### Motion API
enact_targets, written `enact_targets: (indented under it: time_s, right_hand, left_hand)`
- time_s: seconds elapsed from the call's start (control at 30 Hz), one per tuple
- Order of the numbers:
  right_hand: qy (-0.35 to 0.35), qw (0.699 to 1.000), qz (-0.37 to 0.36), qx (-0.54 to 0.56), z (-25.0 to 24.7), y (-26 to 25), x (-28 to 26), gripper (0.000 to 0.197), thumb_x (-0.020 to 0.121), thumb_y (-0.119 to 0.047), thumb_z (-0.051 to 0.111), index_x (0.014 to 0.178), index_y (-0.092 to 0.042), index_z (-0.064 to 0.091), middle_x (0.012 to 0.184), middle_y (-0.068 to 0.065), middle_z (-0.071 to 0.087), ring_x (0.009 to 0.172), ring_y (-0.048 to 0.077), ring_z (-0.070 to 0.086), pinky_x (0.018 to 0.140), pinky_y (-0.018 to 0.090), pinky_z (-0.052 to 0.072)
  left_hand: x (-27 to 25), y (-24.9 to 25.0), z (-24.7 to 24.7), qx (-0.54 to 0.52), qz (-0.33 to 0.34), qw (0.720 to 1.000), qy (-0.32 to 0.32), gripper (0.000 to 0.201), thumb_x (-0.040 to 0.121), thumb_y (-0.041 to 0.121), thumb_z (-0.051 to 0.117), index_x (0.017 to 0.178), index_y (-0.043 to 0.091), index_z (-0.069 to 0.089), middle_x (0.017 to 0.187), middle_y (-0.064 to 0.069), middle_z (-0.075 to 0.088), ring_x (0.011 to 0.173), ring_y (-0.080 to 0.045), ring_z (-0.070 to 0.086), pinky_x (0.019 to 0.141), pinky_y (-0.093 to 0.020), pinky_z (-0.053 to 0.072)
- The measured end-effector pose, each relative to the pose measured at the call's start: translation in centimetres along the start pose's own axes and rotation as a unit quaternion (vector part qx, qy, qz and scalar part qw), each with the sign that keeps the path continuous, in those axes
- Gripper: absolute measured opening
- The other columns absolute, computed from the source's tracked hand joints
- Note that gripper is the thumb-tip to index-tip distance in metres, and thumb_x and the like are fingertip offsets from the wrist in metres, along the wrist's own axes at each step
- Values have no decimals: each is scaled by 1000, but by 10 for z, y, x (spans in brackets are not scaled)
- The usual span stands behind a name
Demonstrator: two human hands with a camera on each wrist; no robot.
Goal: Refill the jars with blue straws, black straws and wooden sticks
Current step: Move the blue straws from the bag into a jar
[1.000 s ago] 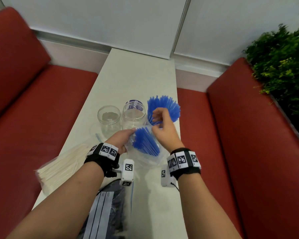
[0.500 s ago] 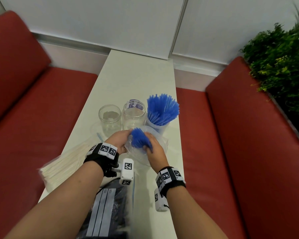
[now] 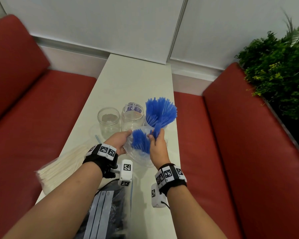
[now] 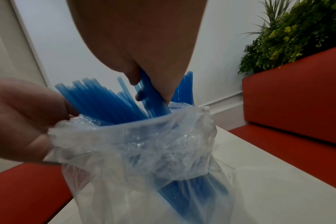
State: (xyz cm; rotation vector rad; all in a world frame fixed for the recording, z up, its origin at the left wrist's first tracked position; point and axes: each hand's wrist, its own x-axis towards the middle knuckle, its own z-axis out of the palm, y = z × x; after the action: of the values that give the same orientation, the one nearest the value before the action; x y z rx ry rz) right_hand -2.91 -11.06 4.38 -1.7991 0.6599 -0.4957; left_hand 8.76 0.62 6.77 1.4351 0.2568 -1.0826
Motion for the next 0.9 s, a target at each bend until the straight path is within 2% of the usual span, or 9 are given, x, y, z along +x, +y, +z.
enact_targets:
  time_s: [0.03,0.13,0.3,0.4,0.5,0.57,0.63,0.73,0.9]
  right_hand:
    - [-2,1000,7,5,0,-1,0,19,106,-15,45,126,-17,45,116,4,66,103,10,64,82,13,48]
    - [-10,1000,13,18,-3,-8,6,20,106,-13,46,123,-21,43,121,5,64,110,16,64,90,24,48]
    - [-9,999,31,34,-4,-10,5,34,105,-10,47,124,-38,41,122,0,64,110,11,62,89,16,45]
    - [-33,998,44,26,-2,-6,3,33,105,-12,48,136,-23,48,132,0,60,121,13,57,102,24,45]
    - [-41,996,70,27,-2,-7,0,24,105,-14,49,128,-16,56,122,3,64,117,18,59,93,19,48]
    - [-38,997,60,26,-7,-19,5,19,106,-18,49,123,-15,57,119,4,65,113,18,61,94,22,47]
    - [-34,998,32,33,-17,-39,17,11,106,-20,48,114,-18,56,111,2,68,107,13,64,92,21,47]
    - [-12,999,-8,48,-30,-67,35,9,106,-18,47,114,-15,51,91,-3,69,86,-1,65,78,6,45]
    - [-34,998,44,27,-19,-54,20,18,106,-10,45,124,-10,45,102,4,62,88,7,63,77,12,47]
  left_hand:
    - [0,-1,0,0,-2,1000,-2,36,105,35,54,125,6,64,109,-15,77,103,-32,73,86,-46,60]
    - [1,-3,-1,-11,-4,1000,-3,35,105,34,55,125,6,63,110,-16,76,103,-33,73,81,-44,61]
    - [3,-3,-1,-6,1,1000,-4,38,106,34,53,130,5,61,119,-18,73,112,-34,69,97,-50,56]
    - [6,-5,-3,-10,-4,1000,-8,40,106,33,52,133,4,59,122,-20,71,114,-36,68,102,-53,53]
    - [9,-6,-4,-15,-9,1000,-12,41,106,33,53,133,3,59,120,-20,72,113,-36,69,102,-54,53]
    - [10,-5,-3,-15,-3,1000,-13,40,106,33,53,131,3,61,118,-19,73,111,-35,70,95,-50,57]
    - [10,-3,-4,-21,-2,1000,-10,39,106,31,54,132,3,61,119,-18,73,111,-35,70,87,-47,59]
    - [13,-2,-5,-29,-12,999,-8,40,105,30,57,134,3,59,122,-19,71,113,-35,69,96,-51,56]
    - [15,-5,-4,-17,-20,1000,-15,43,105,32,57,135,3,58,122,-19,71,111,-35,69,90,-48,58]
